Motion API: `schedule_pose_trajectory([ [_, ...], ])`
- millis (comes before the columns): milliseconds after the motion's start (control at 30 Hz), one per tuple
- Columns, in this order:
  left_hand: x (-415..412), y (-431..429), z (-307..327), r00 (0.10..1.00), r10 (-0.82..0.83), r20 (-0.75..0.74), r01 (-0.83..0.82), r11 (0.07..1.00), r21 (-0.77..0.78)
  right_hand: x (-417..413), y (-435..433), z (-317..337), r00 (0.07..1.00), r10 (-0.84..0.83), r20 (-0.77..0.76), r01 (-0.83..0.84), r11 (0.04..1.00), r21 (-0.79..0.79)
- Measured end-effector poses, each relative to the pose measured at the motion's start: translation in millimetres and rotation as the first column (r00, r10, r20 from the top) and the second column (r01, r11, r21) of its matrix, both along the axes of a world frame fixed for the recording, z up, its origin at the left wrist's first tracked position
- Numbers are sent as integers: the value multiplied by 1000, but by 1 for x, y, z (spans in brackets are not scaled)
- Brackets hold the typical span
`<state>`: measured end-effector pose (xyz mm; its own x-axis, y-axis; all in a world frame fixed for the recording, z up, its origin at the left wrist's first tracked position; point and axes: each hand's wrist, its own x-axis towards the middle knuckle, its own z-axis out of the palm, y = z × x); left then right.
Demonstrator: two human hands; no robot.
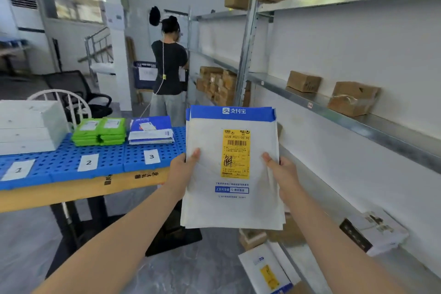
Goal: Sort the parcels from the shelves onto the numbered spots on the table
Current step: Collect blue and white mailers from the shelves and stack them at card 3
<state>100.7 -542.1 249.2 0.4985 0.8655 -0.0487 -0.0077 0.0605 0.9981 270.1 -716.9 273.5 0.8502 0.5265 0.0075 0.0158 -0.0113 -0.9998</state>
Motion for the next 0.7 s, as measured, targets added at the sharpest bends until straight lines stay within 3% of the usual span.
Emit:
schedule_pose_trajectory([
  [167, -21, 106, 0, 997, 73, -38, -73, 997, -8, -3, 112, 1, 999, 31, -44, -32, 999, -11],
  [367, -40, 213, 9, 986, 135, -101, -120, 983, 142, -11, 227, 8, 995, 79, -60, -78, 997, 19],
  [700, -27, 329, -23, 959, 263, -111, -260, 965, 37, 25, 361, -8, 969, 220, -112, -225, 974, -34],
])
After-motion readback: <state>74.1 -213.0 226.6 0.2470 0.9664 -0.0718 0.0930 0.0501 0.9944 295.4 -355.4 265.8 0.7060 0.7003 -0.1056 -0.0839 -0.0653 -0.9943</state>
